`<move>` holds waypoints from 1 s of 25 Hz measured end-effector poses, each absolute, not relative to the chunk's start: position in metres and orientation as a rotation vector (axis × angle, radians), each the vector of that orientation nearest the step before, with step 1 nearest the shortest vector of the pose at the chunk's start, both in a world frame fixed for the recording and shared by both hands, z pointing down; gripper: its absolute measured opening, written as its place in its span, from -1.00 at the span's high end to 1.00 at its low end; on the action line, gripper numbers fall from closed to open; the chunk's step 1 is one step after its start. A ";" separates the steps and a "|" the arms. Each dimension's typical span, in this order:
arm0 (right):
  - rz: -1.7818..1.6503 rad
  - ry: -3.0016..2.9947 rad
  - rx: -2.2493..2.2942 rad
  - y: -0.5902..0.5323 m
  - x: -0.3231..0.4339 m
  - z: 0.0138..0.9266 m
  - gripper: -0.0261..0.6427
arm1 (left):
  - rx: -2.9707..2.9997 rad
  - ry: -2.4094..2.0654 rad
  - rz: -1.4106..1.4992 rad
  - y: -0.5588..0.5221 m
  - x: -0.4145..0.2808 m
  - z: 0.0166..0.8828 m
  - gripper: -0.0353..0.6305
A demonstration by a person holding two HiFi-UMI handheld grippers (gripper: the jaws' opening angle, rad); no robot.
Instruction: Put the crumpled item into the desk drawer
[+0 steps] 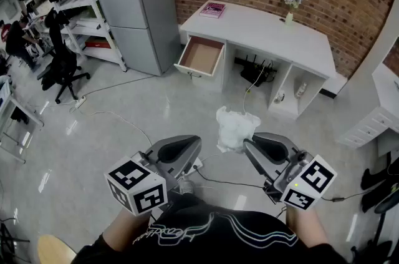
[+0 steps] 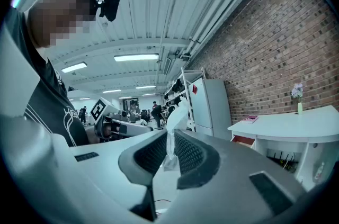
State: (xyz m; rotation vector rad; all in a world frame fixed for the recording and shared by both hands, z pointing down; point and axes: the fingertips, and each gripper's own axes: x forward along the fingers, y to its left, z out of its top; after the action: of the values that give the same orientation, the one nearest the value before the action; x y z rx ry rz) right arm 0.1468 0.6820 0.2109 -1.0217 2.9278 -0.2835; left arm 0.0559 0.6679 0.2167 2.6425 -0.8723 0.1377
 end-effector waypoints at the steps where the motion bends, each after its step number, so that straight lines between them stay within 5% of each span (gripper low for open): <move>1: -0.286 2.927 -1.024 0.678 0.145 0.211 0.74 | 2.648 -0.862 0.133 0.664 0.054 0.217 0.83; 25: -0.533 2.851 -1.204 0.448 0.087 0.254 0.73 | 2.539 -0.722 0.211 0.423 -0.010 0.269 0.83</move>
State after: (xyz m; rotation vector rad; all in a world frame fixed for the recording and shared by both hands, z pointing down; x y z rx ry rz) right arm 0.0871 0.4475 0.2540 -1.2038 2.8508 -0.5329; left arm -0.0104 0.4232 0.2687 2.5387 -0.7223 0.2114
